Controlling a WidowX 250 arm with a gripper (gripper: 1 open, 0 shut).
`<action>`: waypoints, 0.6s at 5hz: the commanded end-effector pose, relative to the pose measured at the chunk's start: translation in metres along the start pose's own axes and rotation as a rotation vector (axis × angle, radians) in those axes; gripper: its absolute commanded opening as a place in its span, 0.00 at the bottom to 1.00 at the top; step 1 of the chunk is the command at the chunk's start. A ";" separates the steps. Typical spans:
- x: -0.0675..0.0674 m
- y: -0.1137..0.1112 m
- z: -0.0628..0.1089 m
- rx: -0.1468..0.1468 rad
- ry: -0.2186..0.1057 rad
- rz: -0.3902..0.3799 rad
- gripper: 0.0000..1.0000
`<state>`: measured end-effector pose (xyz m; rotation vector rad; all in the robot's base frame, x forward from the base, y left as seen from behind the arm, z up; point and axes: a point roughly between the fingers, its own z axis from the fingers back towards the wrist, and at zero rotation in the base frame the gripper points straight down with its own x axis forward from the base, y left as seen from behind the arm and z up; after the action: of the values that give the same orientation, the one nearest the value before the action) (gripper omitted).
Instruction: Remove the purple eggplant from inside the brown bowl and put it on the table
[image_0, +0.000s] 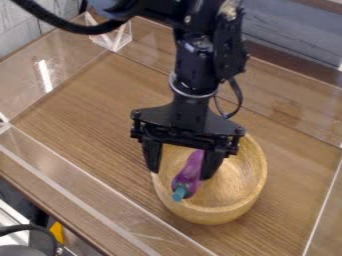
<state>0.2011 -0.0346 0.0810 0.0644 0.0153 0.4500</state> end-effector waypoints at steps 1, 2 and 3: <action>-0.001 0.006 0.001 -0.007 -0.023 -0.066 1.00; -0.004 0.010 -0.001 -0.019 -0.029 -0.125 1.00; 0.010 0.011 -0.009 -0.033 -0.031 -0.129 1.00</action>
<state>0.1967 -0.0197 0.0654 0.0481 0.0204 0.3203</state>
